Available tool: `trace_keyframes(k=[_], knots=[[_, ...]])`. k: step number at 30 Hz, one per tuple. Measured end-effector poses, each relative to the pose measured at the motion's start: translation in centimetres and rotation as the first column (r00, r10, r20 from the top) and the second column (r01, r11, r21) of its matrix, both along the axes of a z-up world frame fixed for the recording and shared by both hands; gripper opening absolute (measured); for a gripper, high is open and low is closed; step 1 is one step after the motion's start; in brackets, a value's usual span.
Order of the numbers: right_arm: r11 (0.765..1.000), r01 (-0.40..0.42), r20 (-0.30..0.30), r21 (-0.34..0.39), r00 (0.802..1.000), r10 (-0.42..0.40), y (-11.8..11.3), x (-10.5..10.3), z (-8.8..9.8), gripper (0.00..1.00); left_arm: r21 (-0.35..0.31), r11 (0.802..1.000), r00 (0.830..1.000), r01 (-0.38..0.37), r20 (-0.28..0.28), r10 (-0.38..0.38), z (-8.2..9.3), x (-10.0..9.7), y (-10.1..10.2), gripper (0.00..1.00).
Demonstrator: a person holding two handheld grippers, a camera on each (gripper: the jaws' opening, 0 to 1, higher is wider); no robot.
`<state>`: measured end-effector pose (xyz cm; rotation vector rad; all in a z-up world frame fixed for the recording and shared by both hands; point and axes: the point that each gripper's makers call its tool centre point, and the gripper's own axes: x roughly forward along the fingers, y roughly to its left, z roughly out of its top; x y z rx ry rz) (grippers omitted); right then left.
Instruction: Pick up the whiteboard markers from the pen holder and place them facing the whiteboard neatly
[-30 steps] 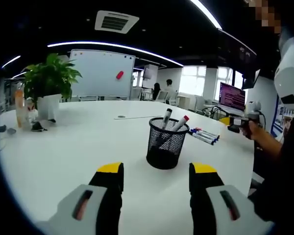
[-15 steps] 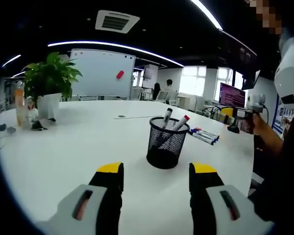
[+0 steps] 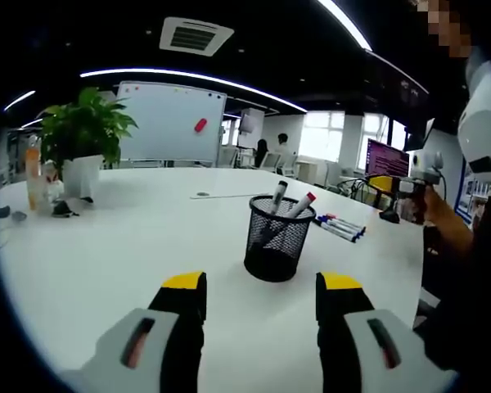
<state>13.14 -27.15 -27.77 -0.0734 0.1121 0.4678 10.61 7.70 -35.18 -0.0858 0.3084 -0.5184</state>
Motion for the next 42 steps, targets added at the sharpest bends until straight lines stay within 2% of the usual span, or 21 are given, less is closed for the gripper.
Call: trace_keyframes(k=[8, 13, 19, 29, 42], knots=[[0.998, -0.057, -0.01, -0.023, 0.998, 0.057, 1.8, 0.3, -0.2, 0.39, 0.007, 1.0, 1.0, -0.005, 0.004, 0.005, 0.3, 0.0, 0.4, 0.55], [0.996, -0.078, 0.005, -0.037, 0.997, 0.078, 2.8, 0.1, 0.7, 0.38, 0.009, 1.0, 1.0, -0.005, 0.001, 0.005, 0.2, 0.0, 0.4, 0.55], [0.996, -0.09, 0.03, -0.025, 0.995, 0.091, 3.3, 0.1, 1.6, 0.38, 0.009, 1.0, 1.0, 0.0, 0.002, 0.0, 0.2, 0.2, 0.3, 0.55], [0.995, -0.102, 0.022, -0.011, 0.995, 0.102, 3.7, 0.3, 1.5, 0.37, 0.006, 1.0, 1.0, 0.009, -0.001, -0.009, 0.1, 0.2, 0.0, 0.55], [0.994, -0.112, 0.066, -0.018, 0.991, 0.113, 4.3, 0.5, 3.1, 0.38, 0.002, 1.0, 1.0, 0.002, 0.0, -0.002, 0.0, 0.1, 0.2, 0.55]])
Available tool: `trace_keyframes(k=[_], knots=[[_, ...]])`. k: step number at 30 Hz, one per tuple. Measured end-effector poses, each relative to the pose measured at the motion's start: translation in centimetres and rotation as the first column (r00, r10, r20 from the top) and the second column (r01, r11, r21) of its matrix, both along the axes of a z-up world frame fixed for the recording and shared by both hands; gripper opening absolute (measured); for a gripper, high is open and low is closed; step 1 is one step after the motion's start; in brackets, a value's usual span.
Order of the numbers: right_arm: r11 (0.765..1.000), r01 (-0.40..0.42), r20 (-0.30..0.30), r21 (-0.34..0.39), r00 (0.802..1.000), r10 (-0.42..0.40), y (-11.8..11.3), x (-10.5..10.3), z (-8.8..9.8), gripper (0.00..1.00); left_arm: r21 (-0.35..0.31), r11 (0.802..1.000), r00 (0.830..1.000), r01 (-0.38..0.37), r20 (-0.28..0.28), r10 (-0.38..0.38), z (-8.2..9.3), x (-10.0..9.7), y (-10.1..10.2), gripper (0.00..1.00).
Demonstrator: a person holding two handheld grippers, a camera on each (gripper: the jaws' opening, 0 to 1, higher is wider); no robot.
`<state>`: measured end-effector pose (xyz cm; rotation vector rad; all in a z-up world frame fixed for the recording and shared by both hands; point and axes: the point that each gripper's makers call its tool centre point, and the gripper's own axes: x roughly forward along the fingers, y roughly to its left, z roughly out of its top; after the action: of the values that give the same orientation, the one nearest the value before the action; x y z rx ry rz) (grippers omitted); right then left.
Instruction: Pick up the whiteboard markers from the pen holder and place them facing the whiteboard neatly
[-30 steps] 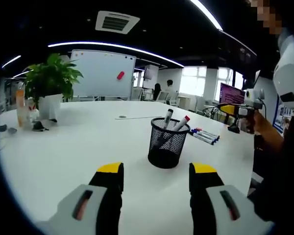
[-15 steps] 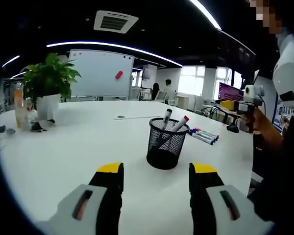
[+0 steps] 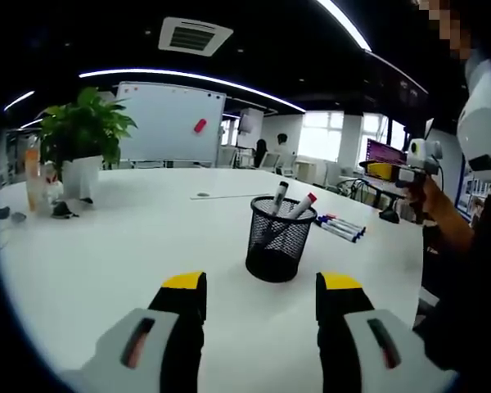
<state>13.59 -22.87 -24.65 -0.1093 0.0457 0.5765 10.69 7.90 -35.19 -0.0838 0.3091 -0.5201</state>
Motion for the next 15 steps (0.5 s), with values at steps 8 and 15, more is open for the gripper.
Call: trace_keyframes(k=[8, 15], knots=[[1.0, 0.005, -0.085, 0.009, 0.996, -0.004, 0.8, 0.8, -1.5, 0.37, 0.01, 1.0, 1.0, 0.0, 0.007, 0.0, 0.5, -0.2, -0.3, 0.55], [0.995, -0.091, -0.099, -0.033, 0.991, 0.087, 3.7, 0.5, -2.3, 0.31, 0.017, 1.0, 1.0, -0.002, 0.008, 0.002, 0.6, -0.4, -0.5, 0.55]])
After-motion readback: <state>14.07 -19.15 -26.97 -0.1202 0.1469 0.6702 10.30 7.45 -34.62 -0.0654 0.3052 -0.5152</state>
